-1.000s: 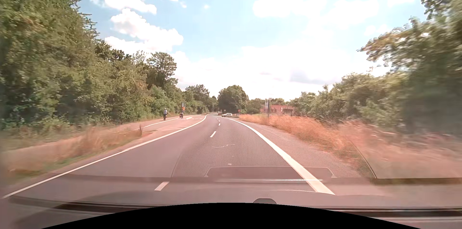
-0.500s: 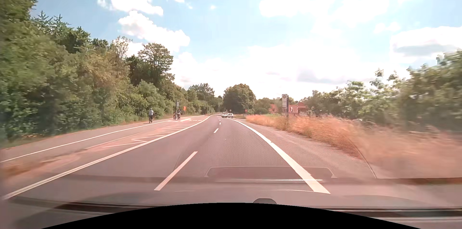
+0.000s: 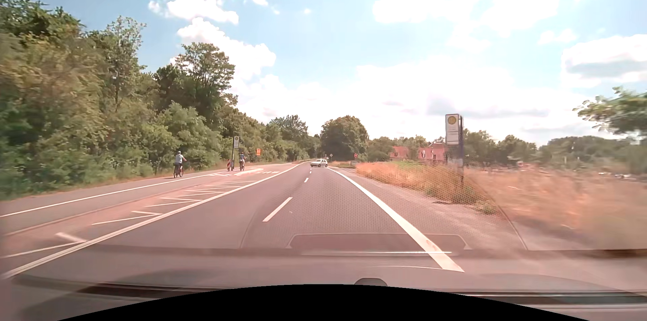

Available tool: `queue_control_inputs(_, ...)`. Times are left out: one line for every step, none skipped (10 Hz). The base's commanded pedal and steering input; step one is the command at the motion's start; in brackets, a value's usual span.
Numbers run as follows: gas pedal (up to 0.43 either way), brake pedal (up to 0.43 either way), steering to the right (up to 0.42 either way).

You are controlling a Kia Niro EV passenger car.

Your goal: Follow the waypoints while adhering to traffic rules and regulations

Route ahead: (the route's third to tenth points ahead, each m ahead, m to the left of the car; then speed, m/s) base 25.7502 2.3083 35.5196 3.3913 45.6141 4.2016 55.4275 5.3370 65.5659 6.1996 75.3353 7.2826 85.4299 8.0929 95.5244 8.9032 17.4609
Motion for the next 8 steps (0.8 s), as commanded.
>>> queue_control_inputs(0.067, 0.000, -0.022)
queue_control_inputs(0.067, 0.000, -0.022)
queue_control_inputs(0.067, 0.000, -0.022)
queue_control_inputs(0.067, 0.000, -0.021)
queue_control_inputs(0.067, 0.000, -0.019)
queue_control_inputs(0.067, 0.000, -0.018)
queue_control_inputs(0.067, 0.000, -0.017)
queue_control_inputs(0.067, 0.000, -0.015)
